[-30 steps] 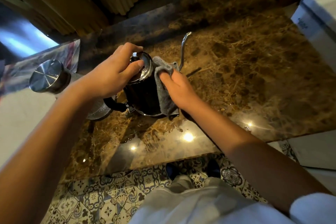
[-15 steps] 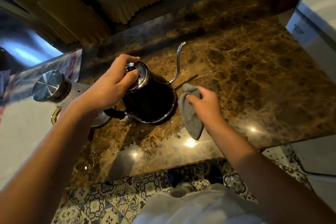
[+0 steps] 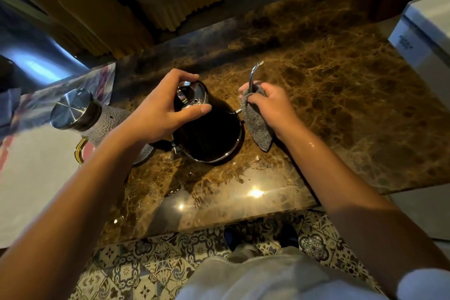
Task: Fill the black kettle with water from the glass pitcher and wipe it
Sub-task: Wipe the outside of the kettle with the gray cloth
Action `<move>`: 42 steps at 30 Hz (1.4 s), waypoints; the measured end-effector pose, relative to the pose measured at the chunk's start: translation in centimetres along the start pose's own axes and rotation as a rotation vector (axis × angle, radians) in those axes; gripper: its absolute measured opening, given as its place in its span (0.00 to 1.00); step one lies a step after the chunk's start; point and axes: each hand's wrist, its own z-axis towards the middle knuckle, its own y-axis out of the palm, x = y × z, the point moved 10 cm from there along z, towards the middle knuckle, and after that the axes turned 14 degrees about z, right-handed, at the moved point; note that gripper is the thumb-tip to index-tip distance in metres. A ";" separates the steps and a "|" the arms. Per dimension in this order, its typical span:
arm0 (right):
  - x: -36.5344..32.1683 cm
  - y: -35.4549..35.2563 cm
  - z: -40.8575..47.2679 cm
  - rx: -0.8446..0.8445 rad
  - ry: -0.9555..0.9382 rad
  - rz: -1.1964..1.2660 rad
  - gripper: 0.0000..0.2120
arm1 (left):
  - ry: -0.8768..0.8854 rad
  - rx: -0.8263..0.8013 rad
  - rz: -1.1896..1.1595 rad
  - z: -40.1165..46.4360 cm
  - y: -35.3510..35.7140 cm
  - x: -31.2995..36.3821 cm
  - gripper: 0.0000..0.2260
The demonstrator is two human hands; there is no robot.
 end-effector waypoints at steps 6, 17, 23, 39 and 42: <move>1.9 -1.4 -2.3 -0.022 0.036 0.093 0.15 | 0.106 0.096 0.351 0.2 -1.3 1.3 0.31; 3.6 -0.7 -8.4 -0.291 0.047 0.028 0.19 | 0.040 0.073 0.482 -1.2 -1.2 2.4 0.30; 3.5 2.6 -11.5 -0.449 0.027 -0.211 0.23 | 0.072 0.043 0.286 -1.6 -0.8 2.4 0.27; -4.8 1.3 -8.0 -0.243 -0.248 -0.289 0.20 | 0.105 0.064 0.289 -2.4 -0.5 3.0 0.26; -5.4 2.0 -6.3 -0.188 -0.267 -0.233 0.20 | 0.095 0.074 0.288 -2.6 -0.7 3.3 0.29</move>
